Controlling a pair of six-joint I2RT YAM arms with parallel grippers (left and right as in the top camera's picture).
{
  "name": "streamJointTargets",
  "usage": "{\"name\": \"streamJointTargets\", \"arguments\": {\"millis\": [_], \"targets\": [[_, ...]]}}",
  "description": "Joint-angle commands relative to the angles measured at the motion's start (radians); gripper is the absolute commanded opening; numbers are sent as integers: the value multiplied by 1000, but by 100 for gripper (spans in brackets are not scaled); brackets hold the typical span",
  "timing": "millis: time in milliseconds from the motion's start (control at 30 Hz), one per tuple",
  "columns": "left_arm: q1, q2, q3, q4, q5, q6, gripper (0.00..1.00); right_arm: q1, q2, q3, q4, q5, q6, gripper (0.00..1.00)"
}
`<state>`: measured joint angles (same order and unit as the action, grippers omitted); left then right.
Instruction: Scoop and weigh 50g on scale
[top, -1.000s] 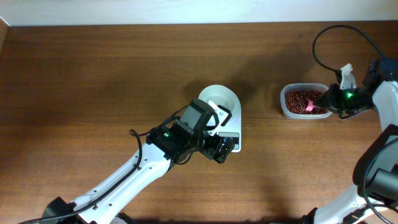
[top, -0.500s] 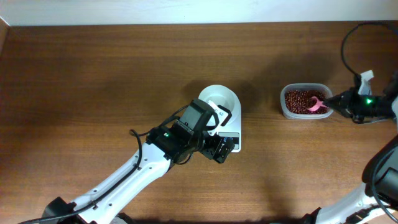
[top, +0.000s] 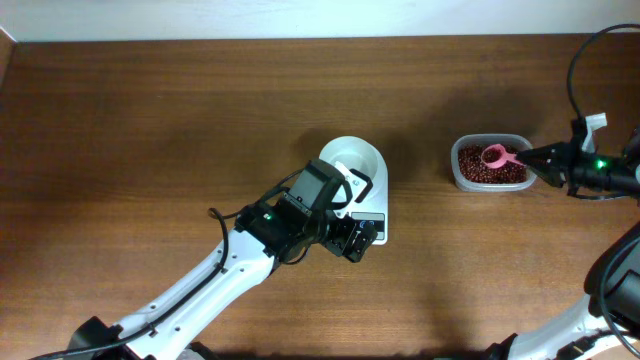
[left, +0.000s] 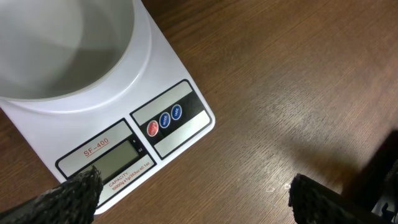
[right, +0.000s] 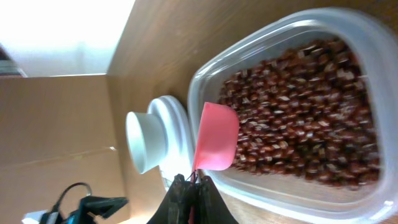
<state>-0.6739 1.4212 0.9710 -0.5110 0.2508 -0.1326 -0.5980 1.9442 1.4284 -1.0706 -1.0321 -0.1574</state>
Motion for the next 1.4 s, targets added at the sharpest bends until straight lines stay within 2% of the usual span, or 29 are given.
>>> {"name": "streamJointTargets", "arguments": {"millis": [0,133,400,800,1000,1033,1067,1100,1133,1167,1367], "targets": [[-2,0,-2,2,-4,2,100,-6,6,-5,-36,-100,-11,4],[-2,0,-2,2,-4,2,99,-4,6,-5,-105,-219,-97,4],[-2,0,-2,2,-4,2,99,12,6,-5,-276,-329,-254,4],[-2,0,-2,2,-4,2,99,229,6,-5,-318,-355,-258,4],[-2,0,-2,6,-4,2,100,240,6,-5,-341,-360,-258,4],[-2,0,-2,6,-4,2,83,240,6,-5,-341,-360,-259,4],[-2,0,-2,6,-4,2,45,240,6,-5,-341,-360,-259,4],[-2,0,-2,6,-4,2,22,240,6,-5,-341,-360,-277,4],[-2,0,-2,6,-3,2,8,240,6,-5,-341,-360,-278,4],[-6,0,-2,6,-3,2,0,240,6,-5,-341,-360,-278,4],[-9,11,-2,6,-24,2,0,240,6,-5,-344,-360,-281,4]]}}
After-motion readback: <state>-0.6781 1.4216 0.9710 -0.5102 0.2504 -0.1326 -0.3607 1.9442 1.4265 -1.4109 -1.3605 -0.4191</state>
